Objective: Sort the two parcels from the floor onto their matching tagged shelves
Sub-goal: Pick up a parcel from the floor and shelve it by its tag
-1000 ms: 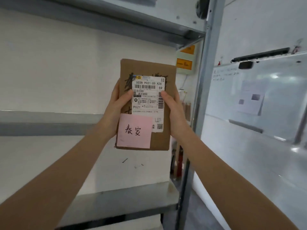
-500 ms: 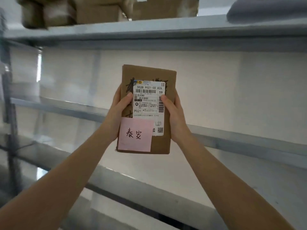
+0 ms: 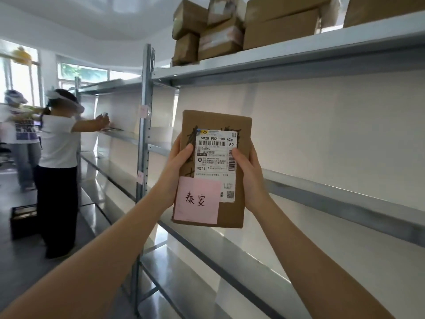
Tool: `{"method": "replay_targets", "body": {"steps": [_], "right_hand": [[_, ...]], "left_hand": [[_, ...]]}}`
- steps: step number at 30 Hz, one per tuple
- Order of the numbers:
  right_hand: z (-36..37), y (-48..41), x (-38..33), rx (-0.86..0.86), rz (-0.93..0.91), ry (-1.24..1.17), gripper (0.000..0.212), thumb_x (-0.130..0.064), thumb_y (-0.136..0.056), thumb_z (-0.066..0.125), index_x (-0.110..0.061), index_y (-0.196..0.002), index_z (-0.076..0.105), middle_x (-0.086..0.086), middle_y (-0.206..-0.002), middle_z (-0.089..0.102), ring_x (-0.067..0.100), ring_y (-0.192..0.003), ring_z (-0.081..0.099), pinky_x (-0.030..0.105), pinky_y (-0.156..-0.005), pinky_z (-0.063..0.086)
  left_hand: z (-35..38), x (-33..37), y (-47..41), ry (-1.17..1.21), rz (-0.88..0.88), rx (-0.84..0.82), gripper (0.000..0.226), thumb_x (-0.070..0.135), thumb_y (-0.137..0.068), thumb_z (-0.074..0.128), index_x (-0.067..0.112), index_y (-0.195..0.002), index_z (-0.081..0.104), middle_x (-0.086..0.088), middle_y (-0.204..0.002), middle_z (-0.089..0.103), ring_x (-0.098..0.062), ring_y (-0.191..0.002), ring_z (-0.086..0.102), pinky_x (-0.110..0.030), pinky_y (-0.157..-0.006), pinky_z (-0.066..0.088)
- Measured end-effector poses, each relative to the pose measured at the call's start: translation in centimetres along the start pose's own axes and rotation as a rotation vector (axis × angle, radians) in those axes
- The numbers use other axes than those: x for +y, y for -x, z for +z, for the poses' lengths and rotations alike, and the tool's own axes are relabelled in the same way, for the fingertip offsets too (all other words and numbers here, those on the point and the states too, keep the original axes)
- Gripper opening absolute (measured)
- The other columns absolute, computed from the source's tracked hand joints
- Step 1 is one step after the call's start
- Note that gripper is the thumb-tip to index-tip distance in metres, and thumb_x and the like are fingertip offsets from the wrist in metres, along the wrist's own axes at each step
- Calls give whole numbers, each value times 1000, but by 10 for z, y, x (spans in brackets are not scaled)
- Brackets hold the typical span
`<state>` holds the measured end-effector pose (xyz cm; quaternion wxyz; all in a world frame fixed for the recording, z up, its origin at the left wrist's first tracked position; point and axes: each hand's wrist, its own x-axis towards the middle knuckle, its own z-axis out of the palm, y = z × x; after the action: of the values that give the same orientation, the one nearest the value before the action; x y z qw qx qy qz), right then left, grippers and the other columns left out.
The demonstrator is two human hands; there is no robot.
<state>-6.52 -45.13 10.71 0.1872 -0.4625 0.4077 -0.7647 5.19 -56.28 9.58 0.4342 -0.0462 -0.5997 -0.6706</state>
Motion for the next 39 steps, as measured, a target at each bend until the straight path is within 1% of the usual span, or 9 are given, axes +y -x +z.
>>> {"method": "replay_targets", "body": {"steps": [3, 5, 13, 19, 24, 27, 33, 36, 39], "right_hand": [[20, -25, 30, -42, 21, 23, 53, -18, -93, 54, -24, -142, 35, 6, -127, 61, 21, -106, 65, 33, -82, 57], [34, -38, 52, -63, 47, 28, 54, -20, -93, 54, -24, -143, 34, 8, -130, 60, 24, -108, 64, 35, -85, 56], [91, -108, 159, -167, 128, -7, 56, -21, -92, 54, -23, -144, 33, 10, -130, 60, 25, -107, 65, 32, -81, 58], [116, -151, 248, -138, 203, -43, 56, -21, -92, 55, -27, -143, 34, 7, -127, 62, 22, -105, 66, 35, -84, 56], [129, -178, 306, -98, 277, -48, 56, -18, -92, 55, -25, -143, 34, 7, -126, 63, 19, -102, 67, 30, -79, 57], [136, -196, 331, -58, 299, -34, 54, -18, -92, 54, -23, -142, 36, 8, -126, 63, 21, -104, 66, 30, -80, 57], [153, -227, 388, 47, 336, 11, 53, -20, -91, 56, -23, -141, 38, 9, -124, 64, 21, -100, 68, 26, -71, 58], [162, -239, 419, 127, 334, 31, 52, -20, -91, 56, -24, -141, 39, 8, -125, 64, 23, -102, 67, 32, -77, 57], [169, -248, 447, 212, 352, 43, 50, -19, -92, 55, -23, -139, 41, 9, -124, 64, 23, -104, 67, 33, -80, 56]], "left_hand": [[-39, -8, -8, 0, 2, 44, 67, 37, -81, 57, 17, -140, 32, -16, -122, 61, -26, -94, 68, -38, -74, 59], [-65, -14, -12, -8, -1, 81, 63, 35, -83, 53, 16, -139, 31, -16, -120, 61, -25, -92, 68, -39, -76, 58], [-178, -42, -42, -35, -72, 248, 57, 32, -86, 48, 16, -139, 34, -8, -105, 66, -18, -81, 71, -31, -65, 58], [-258, -77, -71, -37, -183, 289, 63, 38, -80, 53, 17, -137, 38, -12, -112, 65, -21, -83, 71, -33, -64, 59], [-310, -108, -94, -30, -214, 350, 38, 30, -90, 47, 19, -126, 44, -6, -101, 69, -17, -79, 71, -31, -64, 59], [-336, -123, -109, 10, -231, 343, 30, 26, -93, 44, 19, -123, 45, -4, -98, 69, -16, -78, 71, -31, -66, 59], [-400, -154, -141, 43, -314, 262, 49, 30, -93, 44, 15, -138, 34, -4, -99, 71, -19, -80, 71, -33, -68, 60], [-432, -169, -158, 76, -388, 183, 47, 29, -94, 42, 14, -137, 32, 2, -85, 75, -16, -72, 72, -29, -61, 59], [-461, -187, -174, 131, -472, 115, 49, 31, -94, 42, 15, -139, 31, 0, -86, 75, -18, -70, 72, -29, -59, 59]]}}
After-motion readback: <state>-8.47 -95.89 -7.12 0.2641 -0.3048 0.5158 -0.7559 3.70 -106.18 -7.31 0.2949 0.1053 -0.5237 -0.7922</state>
